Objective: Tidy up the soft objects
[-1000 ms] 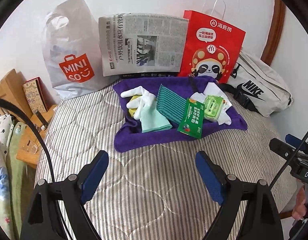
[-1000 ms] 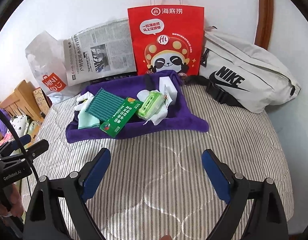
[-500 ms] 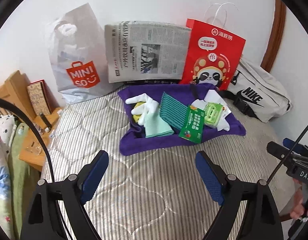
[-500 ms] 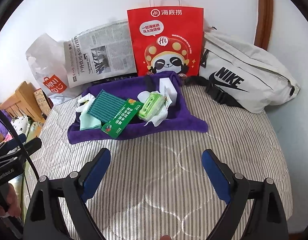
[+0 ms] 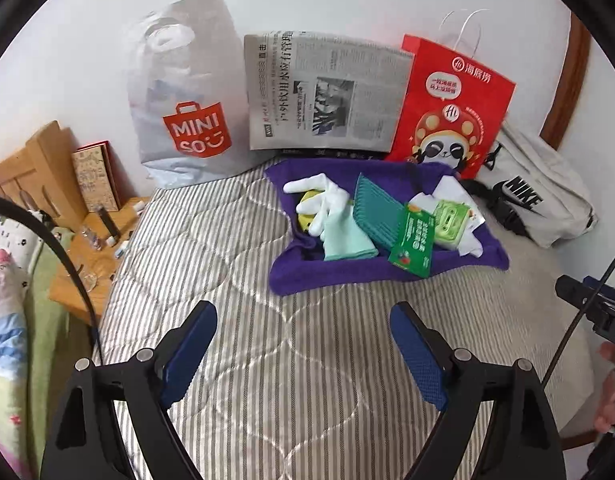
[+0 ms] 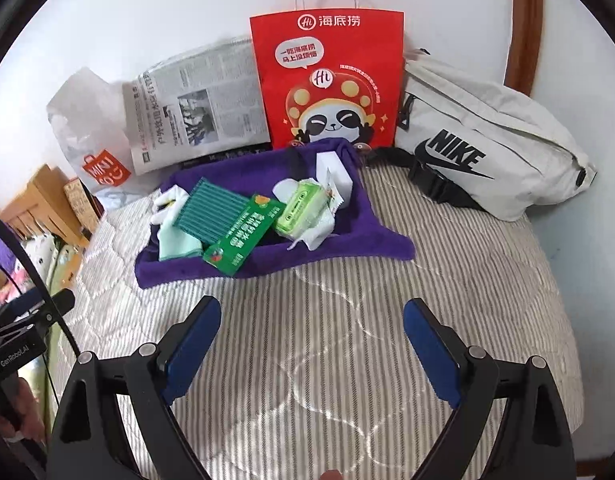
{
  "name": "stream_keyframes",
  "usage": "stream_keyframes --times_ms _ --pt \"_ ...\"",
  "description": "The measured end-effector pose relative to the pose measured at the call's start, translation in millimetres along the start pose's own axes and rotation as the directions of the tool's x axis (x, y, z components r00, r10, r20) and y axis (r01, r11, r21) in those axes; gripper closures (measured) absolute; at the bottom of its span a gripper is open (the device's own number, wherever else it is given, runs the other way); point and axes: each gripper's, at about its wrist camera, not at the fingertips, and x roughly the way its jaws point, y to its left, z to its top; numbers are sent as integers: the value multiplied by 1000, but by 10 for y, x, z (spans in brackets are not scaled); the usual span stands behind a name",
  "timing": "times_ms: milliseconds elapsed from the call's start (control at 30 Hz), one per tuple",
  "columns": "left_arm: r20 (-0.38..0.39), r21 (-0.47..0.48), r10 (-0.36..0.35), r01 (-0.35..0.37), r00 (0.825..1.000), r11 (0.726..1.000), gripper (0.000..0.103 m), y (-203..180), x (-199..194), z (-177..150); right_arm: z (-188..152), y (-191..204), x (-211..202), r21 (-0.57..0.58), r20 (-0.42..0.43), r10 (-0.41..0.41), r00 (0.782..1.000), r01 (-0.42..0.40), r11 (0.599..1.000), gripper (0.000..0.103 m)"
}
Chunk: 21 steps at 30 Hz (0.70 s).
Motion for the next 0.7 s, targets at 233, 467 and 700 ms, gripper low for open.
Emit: stream_keyframes --times_ms 233,467,700 --pt "-32 -6 -18 18 999 1000 15 -44 105 13 -74 22 52 -12 -29 4 1000 -5 1000 11" --pt "-22 10 -13 13 1000 1000 15 -149 116 20 -132 60 132 -16 -45 -4 999 3 1000 11" --pt "-10 12 -29 29 1000 999 15 -181 34 13 -160 108 109 -26 -37 0 999 -1 1000 11"
